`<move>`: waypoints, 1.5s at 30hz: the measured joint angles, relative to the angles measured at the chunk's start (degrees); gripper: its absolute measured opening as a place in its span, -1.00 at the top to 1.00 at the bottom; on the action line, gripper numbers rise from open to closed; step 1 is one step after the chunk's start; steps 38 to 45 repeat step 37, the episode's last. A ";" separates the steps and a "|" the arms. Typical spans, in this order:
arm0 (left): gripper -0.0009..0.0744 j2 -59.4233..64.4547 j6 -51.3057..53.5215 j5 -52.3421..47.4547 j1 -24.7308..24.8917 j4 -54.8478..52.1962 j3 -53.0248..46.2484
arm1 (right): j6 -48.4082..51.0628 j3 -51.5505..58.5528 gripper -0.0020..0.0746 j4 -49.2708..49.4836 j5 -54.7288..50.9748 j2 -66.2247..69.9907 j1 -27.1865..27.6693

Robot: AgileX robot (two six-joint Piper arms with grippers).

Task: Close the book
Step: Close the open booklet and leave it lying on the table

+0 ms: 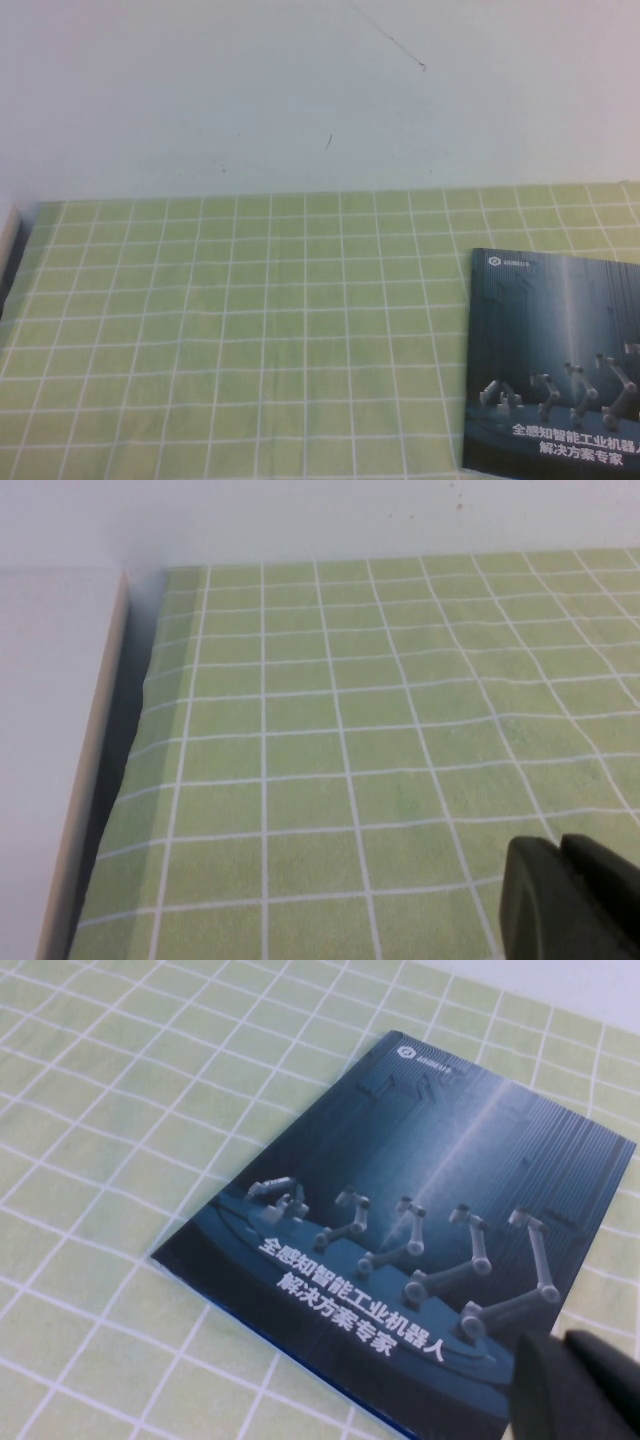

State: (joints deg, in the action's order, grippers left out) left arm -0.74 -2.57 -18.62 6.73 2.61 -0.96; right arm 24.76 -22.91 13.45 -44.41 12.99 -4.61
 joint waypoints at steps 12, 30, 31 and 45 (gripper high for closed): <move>0.99 0.00 2.57 0.00 0.00 -0.12 0.00 | 0.00 0.00 0.95 0.00 0.00 0.00 0.00; 0.99 0.00 2.89 -0.10 0.00 -0.12 0.00 | 0.00 1.48 0.95 0.05 2.99 -2.28 0.00; 0.99 0.00 2.89 -0.10 0.00 -0.12 0.00 | 0.00 2.21 0.95 -0.51 4.59 -2.82 0.00; 0.99 0.00 2.89 -0.20 0.00 -0.12 0.00 | -5.21 11.55 0.95 -10.21 19.98 -7.06 0.43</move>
